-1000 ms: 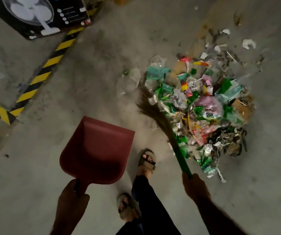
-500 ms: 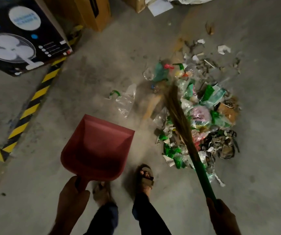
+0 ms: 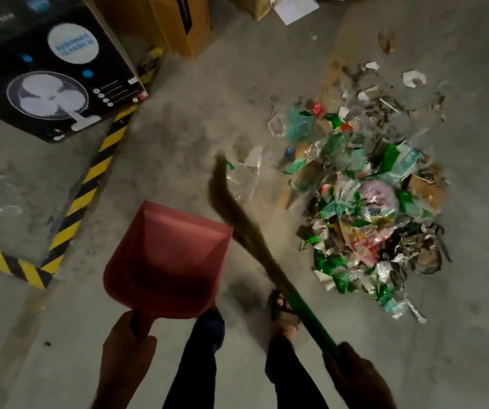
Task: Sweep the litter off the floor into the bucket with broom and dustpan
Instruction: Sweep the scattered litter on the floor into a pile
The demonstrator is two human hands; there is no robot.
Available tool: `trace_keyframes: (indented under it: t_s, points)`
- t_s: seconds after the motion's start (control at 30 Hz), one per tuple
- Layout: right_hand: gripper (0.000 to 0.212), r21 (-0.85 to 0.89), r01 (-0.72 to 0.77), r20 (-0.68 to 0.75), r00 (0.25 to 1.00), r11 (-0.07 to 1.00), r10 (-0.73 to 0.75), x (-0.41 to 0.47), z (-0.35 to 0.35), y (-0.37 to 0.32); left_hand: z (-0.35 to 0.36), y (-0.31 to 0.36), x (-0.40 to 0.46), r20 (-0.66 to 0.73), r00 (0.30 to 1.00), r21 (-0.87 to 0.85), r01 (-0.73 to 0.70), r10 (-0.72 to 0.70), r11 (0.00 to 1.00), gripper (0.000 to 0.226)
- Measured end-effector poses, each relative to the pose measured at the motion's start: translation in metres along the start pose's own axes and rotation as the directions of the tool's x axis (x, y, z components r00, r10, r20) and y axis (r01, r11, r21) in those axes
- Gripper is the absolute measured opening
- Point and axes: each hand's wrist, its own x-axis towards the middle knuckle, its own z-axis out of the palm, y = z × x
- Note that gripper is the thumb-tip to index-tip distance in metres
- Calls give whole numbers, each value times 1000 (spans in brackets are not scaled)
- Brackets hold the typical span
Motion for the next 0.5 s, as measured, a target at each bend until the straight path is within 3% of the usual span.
trace_keyframes:
  t_s: [0.03, 0.07, 0.13, 0.2, 0.33, 0.5]
  points:
    - [31, -98, 44, -7, 999, 994, -45, 11, 2, -20, -14, -4, 9, 1, 1000, 21, 4, -4, 1000, 37]
    - [34, -150, 59, 91, 995, 987, -45, 14, 0, -40, -18, -8, 11, 2, 1000, 37, 22, -22, 999, 39]
    - [45, -186, 89, 131, 989, 979, -65, 34, 22, -85, -41, -17, 32, 2, 999, 93, 48, -48, 994, 44]
    - [54, -223, 93, 66, 995, 970, -80, 56, 39, -117, -51, -22, 45, 8, 997, 115, 71, -72, 991, 48]
    - [47, -185, 55, 4, 998, 981, -55, 77, 50, -189, -66, -22, 76, 20, 996, 164, 77, -82, 983, 51]
    - [55, 26, -163, -31, 986, 986, 164, 107, 43, -210, -67, -15, 108, 37, 998, 199, 47, -55, 979, 57]
